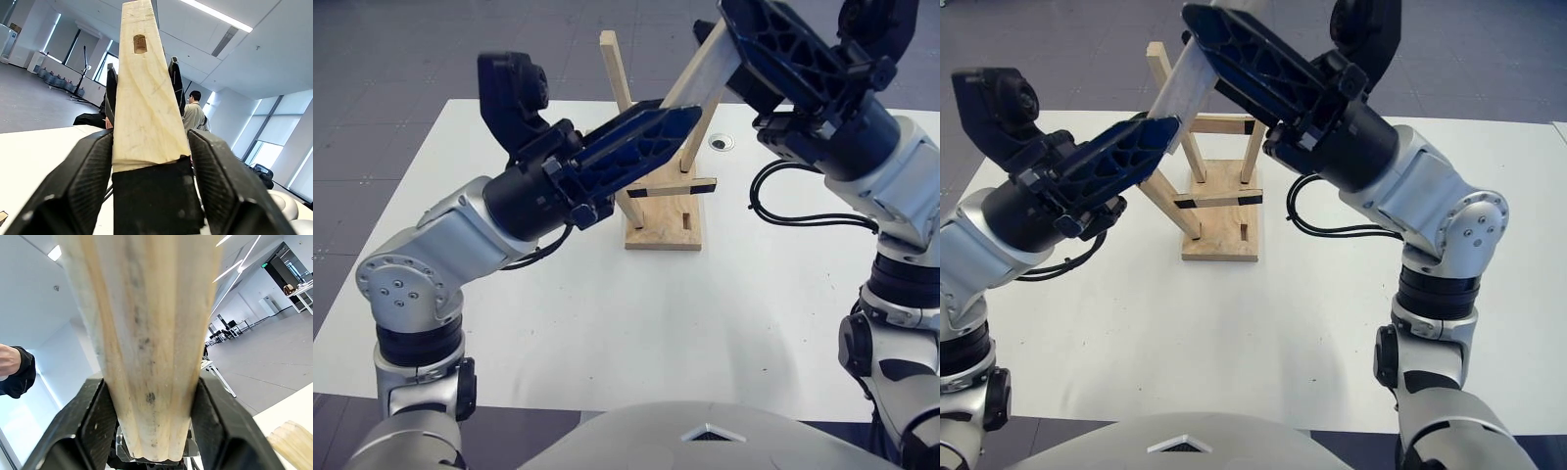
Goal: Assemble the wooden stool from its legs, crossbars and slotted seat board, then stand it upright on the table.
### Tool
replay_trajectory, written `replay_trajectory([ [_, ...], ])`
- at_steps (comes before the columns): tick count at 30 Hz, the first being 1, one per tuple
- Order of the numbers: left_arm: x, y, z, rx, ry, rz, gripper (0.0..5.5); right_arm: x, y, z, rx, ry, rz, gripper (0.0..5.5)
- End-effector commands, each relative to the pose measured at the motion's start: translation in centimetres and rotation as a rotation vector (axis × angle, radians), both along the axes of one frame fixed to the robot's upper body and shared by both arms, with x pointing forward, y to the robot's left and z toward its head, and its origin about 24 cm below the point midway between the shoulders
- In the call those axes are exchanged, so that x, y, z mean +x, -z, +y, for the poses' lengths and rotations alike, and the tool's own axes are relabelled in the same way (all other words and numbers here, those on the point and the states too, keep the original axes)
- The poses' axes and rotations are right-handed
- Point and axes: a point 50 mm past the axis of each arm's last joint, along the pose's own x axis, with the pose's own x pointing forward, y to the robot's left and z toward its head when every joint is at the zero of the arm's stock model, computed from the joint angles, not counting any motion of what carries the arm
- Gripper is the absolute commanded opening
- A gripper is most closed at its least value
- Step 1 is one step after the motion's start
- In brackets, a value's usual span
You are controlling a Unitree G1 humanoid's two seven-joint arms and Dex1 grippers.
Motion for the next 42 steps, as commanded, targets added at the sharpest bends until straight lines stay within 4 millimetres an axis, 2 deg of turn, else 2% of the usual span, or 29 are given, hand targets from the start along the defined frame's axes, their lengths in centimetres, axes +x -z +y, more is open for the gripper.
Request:
replay_trajectory([
  [1, 0.4, -0.2, 0.4, 0.044, -0.024, -0.042, 3.23, -0.1, 0.1, -0.1, -0.018, 0.009, 0.0, 2.06],
  [5, 1.0, -0.8, 2.7, 0.125, -0.117, -0.101, 3.86, 0.1, 0.4, -0.9, -0.063, 0.053, -0.006, 2.05],
  [9, -0.2, -1.8, 6.1, 0.18, -0.142, -0.139, 3.87, 0.4, 0.7, -3.3, -0.154, 0.166, -0.037, 2.05],
  [11, -1.0, 0.2, 6.8, 0.349, -0.131, -0.114, 3.87, -0.1, 0.8, -4.7, -0.21, 0.206, -0.065, 2.05],
  [14, -1.7, 5.8, 7.0, 0.65, -0.118, -0.01, 3.87, -1.2, 3.0, -6.4, -0.402, 0.218, -0.079, 2.05],
  [16, -0.5, 9.2, 7.0, 0.776, -0.236, 0.022, 3.87, -0.8, 5.4, -7.3, -0.538, 0.256, -0.059, 2.05],
  [18, 1.0, 12.3, 6.2, 0.866, -0.323, 0.036, 3.87, 0.1, 7.6, -7.8, -0.604, 0.327, -0.056, 2.05],
  [22, 3.3, 16.7, 4.7, 1.004, -0.453, 0.037, 3.87, 2.5, 11.8, -7.8, -0.666, 0.472, -0.093, 2.05],
  [26, 3.8, 19.3, 3.4, 1.09, -0.396, 0.006, 3.87, 4.2, 16.3, -7.9, -0.75, 0.577, -0.141, 2.05],
  [29, 4.3, 20.3, 3.2, 1.12, -0.393, -0.003, 3.87, 5.7, 19.0, -7.9, -0.815, 0.64, -0.202, 2.05],
  [31, 4.8, 20.3, 3.1, 1.121, -0.413, -0.015, 3.87, 6.2, 19.8, -7.6, -0.829, 0.65, -0.243, 2.05],
  [37, 6.3, 20.4, 3.5, 1.141, -0.509, -0.032, 3.87, 6.8, 20.8, -5.5, -0.798, 0.61, -0.342, 2.05],
  [42, 5.7, 20.8, 5.5, 1.189, -0.519, -0.013, 3.87, 6.6, 19.9, -4.0, -0.703, 0.599, -0.337, 2.05],
])
